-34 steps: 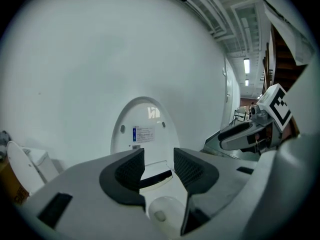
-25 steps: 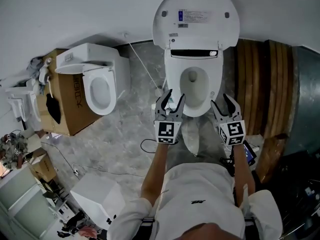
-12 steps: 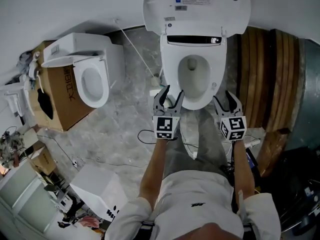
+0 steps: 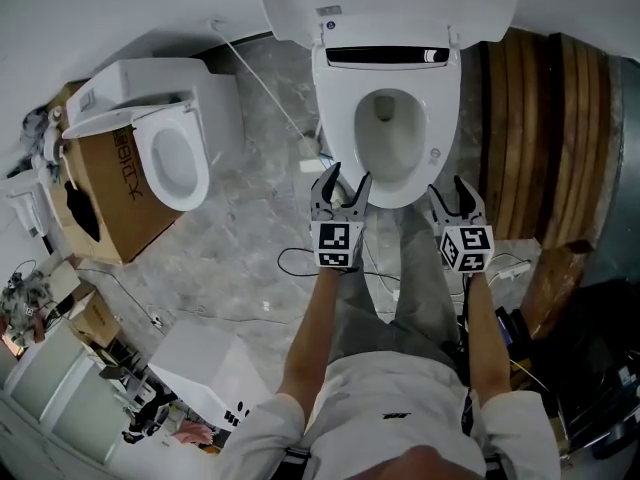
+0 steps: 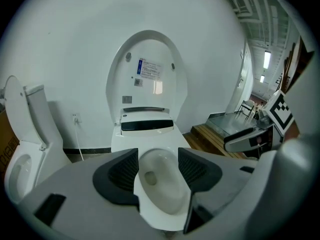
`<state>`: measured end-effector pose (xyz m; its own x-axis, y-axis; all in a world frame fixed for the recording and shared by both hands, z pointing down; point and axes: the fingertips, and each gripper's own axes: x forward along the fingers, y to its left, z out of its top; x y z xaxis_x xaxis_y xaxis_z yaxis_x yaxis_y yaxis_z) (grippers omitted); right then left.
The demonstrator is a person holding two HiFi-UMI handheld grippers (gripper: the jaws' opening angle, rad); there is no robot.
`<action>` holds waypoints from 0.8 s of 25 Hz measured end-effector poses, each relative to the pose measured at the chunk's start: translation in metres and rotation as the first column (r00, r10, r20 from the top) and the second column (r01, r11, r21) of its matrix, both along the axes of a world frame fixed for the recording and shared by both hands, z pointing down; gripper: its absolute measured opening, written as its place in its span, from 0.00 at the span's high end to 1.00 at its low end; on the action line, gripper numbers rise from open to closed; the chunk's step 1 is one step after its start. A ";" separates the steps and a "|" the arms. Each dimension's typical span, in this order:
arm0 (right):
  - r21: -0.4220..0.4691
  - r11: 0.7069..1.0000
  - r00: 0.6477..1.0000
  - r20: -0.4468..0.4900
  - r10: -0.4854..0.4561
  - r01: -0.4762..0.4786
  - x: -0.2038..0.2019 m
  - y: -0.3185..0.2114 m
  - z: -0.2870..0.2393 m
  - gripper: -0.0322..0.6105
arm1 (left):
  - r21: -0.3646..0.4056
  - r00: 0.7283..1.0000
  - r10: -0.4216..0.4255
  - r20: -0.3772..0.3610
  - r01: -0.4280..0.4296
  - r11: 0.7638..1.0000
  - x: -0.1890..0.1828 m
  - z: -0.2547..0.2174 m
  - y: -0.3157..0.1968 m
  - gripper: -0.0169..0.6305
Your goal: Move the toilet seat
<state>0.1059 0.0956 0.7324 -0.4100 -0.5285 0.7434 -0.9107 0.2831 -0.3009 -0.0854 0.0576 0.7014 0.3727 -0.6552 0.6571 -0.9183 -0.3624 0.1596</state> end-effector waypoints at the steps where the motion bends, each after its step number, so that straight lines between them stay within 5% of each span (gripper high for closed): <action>1: -0.007 1.000 1.000 -0.001 0.003 -0.003 0.000 0.003 0.007 0.54 | -0.010 1.000 0.002 0.002 -0.002 1.000 0.000 0.008 0.002 0.61; 20: -0.126 0.988 0.996 -0.034 0.081 -0.085 0.006 0.028 0.106 0.51 | -0.182 0.998 -0.069 0.005 0.069 0.981 -0.013 0.123 0.045 0.53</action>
<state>0.1123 0.1239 0.8386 -0.3460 -0.4604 0.8175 -0.9382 0.1671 -0.3029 -0.0988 0.1025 0.8245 0.3316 -0.5489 0.7673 -0.9398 -0.2632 0.2179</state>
